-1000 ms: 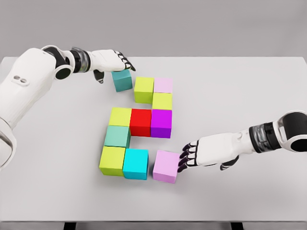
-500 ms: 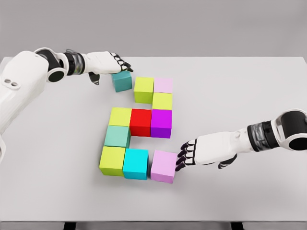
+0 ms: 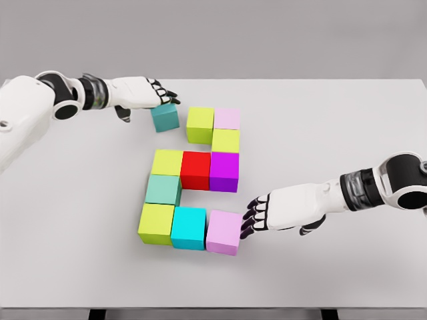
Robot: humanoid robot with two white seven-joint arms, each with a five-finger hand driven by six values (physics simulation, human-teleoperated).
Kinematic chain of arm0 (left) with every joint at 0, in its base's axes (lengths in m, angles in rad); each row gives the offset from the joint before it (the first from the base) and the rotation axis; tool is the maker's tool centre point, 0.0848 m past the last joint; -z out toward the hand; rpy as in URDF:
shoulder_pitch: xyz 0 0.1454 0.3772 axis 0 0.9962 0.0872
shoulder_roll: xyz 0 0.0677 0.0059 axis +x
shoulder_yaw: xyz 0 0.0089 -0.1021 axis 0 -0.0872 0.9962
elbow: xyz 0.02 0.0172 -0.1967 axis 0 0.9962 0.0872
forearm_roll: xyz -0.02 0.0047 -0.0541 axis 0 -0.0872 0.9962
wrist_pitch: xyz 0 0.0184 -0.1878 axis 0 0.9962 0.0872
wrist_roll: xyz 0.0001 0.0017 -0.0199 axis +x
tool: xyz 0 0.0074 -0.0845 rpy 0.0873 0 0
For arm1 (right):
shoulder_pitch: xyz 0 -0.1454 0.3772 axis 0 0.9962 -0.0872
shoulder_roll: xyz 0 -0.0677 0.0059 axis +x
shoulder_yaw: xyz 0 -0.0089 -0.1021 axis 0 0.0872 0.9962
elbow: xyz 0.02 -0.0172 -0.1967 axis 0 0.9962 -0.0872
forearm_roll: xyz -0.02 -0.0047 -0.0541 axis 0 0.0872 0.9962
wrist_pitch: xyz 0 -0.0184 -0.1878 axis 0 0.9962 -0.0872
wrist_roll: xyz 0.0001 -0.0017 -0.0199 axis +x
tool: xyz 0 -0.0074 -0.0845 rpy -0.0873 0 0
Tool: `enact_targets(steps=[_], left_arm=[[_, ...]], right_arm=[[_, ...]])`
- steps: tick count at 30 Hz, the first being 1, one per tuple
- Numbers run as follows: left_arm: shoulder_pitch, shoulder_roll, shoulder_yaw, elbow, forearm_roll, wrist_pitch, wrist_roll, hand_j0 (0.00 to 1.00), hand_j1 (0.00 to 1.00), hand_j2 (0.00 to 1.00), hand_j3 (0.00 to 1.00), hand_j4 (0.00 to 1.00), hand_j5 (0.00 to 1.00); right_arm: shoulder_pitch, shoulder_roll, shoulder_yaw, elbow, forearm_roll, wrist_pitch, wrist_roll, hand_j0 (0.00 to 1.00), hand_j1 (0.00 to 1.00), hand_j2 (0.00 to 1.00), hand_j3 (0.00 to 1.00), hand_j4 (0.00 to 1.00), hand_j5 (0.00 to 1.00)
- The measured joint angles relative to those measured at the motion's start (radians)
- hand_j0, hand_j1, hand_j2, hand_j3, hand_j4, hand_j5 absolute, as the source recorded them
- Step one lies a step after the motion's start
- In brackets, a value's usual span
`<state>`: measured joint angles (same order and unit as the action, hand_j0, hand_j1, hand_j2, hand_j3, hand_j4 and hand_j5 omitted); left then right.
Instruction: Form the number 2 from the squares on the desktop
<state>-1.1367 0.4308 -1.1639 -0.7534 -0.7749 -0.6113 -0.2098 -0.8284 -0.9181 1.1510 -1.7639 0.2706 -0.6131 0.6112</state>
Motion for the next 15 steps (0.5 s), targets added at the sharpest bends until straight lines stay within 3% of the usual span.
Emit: enact_targets(steps=[15], left_arm=[[0.026, 0.076, -0.008, -0.106, 0.003, 0.000, 0.000, 1.00, 1.00, 1.00, 1.00, 1.00, 1.00]], right_arm=[[-0.002, 0.002, -0.002, 0.002, 0.000, 0.000, 0.000, 1.00, 1.00, 1.00, 1.00, 1.00, 1.00]])
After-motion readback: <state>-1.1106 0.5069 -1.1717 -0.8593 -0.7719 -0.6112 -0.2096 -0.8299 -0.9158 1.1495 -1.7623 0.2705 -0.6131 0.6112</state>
